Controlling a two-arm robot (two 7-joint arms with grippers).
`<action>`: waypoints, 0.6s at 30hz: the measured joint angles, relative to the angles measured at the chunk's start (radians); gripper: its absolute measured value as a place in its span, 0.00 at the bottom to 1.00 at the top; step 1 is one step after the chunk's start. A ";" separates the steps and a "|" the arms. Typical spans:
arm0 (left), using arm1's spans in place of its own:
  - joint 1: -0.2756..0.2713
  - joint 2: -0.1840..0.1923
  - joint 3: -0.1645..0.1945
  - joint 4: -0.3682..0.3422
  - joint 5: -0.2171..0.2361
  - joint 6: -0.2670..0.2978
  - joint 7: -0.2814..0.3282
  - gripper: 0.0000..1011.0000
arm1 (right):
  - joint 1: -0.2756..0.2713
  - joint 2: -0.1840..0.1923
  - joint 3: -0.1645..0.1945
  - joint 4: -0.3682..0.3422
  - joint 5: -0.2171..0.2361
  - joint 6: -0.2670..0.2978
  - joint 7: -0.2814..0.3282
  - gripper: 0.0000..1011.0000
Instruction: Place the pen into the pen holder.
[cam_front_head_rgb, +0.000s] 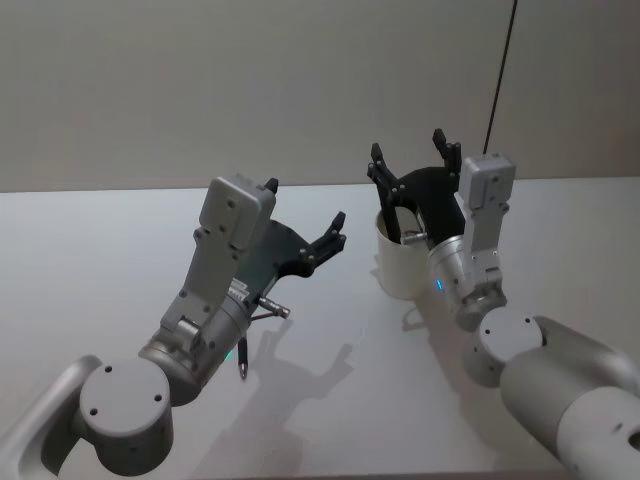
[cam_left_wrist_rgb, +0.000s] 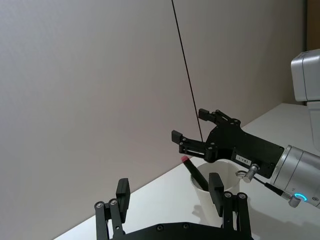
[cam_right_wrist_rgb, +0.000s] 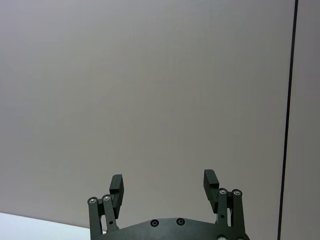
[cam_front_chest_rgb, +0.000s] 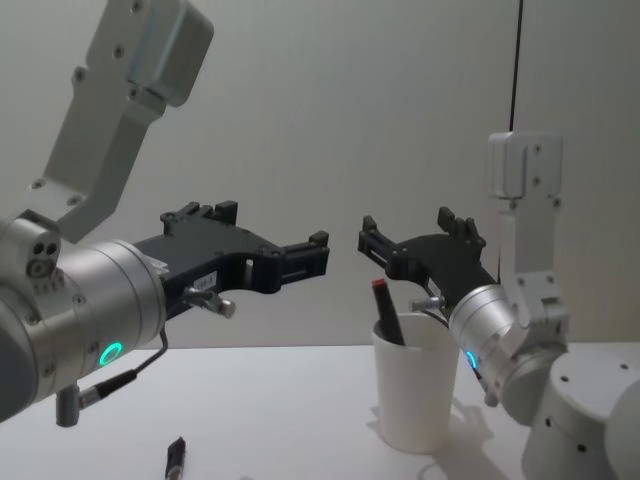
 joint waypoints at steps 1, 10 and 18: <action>0.000 0.000 0.000 0.000 0.000 0.000 0.000 0.99 | 0.001 0.001 0.004 0.000 0.000 0.011 0.007 0.99; 0.000 0.000 0.000 0.000 0.000 0.000 0.000 0.99 | -0.057 0.026 0.027 -0.142 0.004 0.132 0.055 0.99; 0.000 0.000 0.000 0.000 0.000 0.000 0.000 0.99 | -0.239 0.083 0.048 -0.518 -0.002 0.381 0.091 0.99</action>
